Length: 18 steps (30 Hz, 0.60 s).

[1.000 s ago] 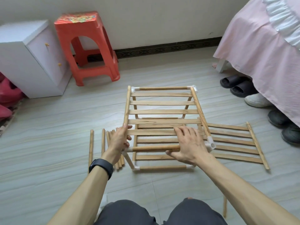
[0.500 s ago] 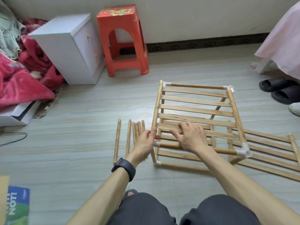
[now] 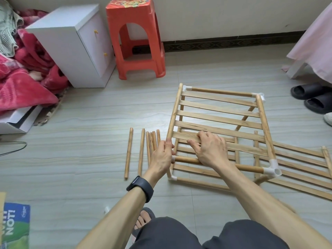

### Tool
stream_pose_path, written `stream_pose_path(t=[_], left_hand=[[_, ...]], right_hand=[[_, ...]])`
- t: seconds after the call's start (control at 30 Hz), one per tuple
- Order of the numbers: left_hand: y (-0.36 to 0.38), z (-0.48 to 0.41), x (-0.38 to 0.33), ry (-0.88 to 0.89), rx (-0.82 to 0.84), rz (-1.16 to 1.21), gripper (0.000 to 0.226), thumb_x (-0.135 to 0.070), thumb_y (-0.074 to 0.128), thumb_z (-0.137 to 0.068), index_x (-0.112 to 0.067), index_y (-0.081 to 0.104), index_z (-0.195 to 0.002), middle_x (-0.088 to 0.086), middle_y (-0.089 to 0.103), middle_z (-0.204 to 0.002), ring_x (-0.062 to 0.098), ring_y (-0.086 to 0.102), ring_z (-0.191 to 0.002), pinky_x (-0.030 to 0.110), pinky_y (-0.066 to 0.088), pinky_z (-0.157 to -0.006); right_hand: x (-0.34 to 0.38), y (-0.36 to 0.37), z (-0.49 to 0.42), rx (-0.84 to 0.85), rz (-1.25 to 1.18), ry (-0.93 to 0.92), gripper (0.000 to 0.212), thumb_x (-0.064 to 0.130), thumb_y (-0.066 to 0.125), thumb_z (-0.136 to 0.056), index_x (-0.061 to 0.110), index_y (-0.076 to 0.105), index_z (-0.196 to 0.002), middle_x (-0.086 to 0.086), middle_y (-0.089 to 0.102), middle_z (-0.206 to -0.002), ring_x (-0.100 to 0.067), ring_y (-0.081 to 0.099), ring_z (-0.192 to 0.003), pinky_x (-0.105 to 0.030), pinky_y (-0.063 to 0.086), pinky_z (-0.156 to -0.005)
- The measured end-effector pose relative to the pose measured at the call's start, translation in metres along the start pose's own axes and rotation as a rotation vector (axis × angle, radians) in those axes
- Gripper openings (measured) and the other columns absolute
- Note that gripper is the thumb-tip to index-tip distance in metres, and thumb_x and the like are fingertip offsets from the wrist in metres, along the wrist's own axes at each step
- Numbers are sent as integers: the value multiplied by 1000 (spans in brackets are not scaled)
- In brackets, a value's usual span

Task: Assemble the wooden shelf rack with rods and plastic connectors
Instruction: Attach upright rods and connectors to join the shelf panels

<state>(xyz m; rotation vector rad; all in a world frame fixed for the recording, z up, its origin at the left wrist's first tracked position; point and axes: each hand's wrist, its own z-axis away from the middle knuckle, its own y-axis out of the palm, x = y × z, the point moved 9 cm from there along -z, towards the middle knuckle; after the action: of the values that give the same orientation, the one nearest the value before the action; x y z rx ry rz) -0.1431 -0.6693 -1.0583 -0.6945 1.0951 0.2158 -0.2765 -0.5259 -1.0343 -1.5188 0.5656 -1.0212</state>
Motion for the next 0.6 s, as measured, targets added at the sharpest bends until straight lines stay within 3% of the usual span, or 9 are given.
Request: stream_pose_path(t=[0.07, 0.13, 0.23, 0.3, 0.4, 0.47, 0.53, 0.6], left_hand=[[2, 0, 6, -19, -4, 14, 39, -55, 30, -106, -28, 56, -97, -5, 65, -78, 1, 61, -53, 16, 41, -47], [3, -1, 14, -58, -2, 84, 35, -49, 32, -108, -25, 57, -98, -4, 63, -76, 6, 62, -57, 19, 40, -48], [7, -3, 15, -122, 50, 197, 39, -46, 34, -106, -18, 59, -95, 0, 62, -74, 21, 60, -69, 33, 46, -68], [6, -5, 15, -183, 98, 242, 48, -51, 32, -106, -15, 61, -94, 1, 63, -70, 22, 59, -72, 39, 45, -79], [12, -7, 17, -323, 258, 507, 58, -57, 30, -105, -10, 60, -91, 3, 63, -66, 20, 59, -64, 35, 46, -72], [17, -6, 15, -427, 329, 674, 61, -61, 31, -103, -9, 57, -84, 3, 57, -64, 20, 57, -56, 31, 51, -61], [23, -6, 15, -495, 335, 655, 63, -67, 29, -100, -15, 53, -73, -2, 51, -59, 16, 50, -49, 28, 46, -54], [31, -4, 17, -514, 337, 501, 66, -75, 24, -96, -24, 49, -62, -7, 45, -55, 11, 43, -45, 34, 37, -64]], right_hand=[[-2, 4, 1, 11, -6, 16, 50, 69, 40, -97, 26, 59, -114, 1, 64, -111, -25, 56, -110, -43, 37, -100], [-3, 6, 5, -14, -45, 16, 49, 68, 43, -97, 27, 61, -115, 3, 66, -109, -23, 57, -108, -42, 37, -99], [-2, 4, 9, -66, -102, 0, 46, 66, 47, -96, 28, 63, -115, 5, 67, -108, -21, 58, -106, -41, 36, -96], [-2, 5, 8, -52, -90, -7, 45, 66, 46, -97, 29, 63, -117, 5, 67, -112, -21, 58, -108, -41, 36, -98], [1, 7, 8, -14, -91, -24, 46, 65, 44, -97, 29, 62, -121, 4, 66, -116, -21, 57, -111, -41, 35, -98], [1, 6, 12, -21, -93, -42, 45, 64, 46, -96, 30, 62, -120, 4, 66, -115, -22, 57, -110, -41, 35, -96], [1, 5, 16, -41, -88, -69, 44, 62, 48, -95, 29, 64, -119, 4, 67, -114, -22, 58, -108, -41, 36, -96], [1, 1, 22, -74, -74, -104, 45, 60, 50, -93, 27, 66, -119, 3, 68, -115, -23, 59, -108, -42, 37, -97]])
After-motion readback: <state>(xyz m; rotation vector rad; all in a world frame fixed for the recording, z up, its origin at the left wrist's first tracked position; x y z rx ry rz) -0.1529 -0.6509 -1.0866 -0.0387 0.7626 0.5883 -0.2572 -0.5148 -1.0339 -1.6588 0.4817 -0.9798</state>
